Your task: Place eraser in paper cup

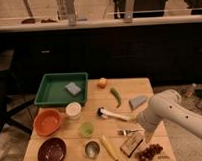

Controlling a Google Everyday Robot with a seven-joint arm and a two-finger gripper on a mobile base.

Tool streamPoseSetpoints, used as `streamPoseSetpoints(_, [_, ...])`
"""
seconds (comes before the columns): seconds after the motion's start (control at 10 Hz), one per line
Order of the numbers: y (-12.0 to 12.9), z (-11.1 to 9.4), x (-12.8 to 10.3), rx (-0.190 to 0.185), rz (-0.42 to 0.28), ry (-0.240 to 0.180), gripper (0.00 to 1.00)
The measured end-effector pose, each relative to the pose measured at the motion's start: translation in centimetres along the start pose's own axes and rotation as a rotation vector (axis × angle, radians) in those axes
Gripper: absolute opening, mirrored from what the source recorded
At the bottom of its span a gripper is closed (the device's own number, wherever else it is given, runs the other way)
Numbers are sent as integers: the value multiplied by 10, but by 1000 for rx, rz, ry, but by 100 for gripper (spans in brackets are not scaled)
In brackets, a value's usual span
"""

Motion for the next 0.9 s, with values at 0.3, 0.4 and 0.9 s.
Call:
streamPoseSetpoints(0.3, [-6,18,1,25,5,-26,80])
streamPoseSetpoints(0.4, [-6,22,1,40,15,-32,80])
streamPoseSetpoints(0.9, [-2,35,-6,90,62,-33,80])
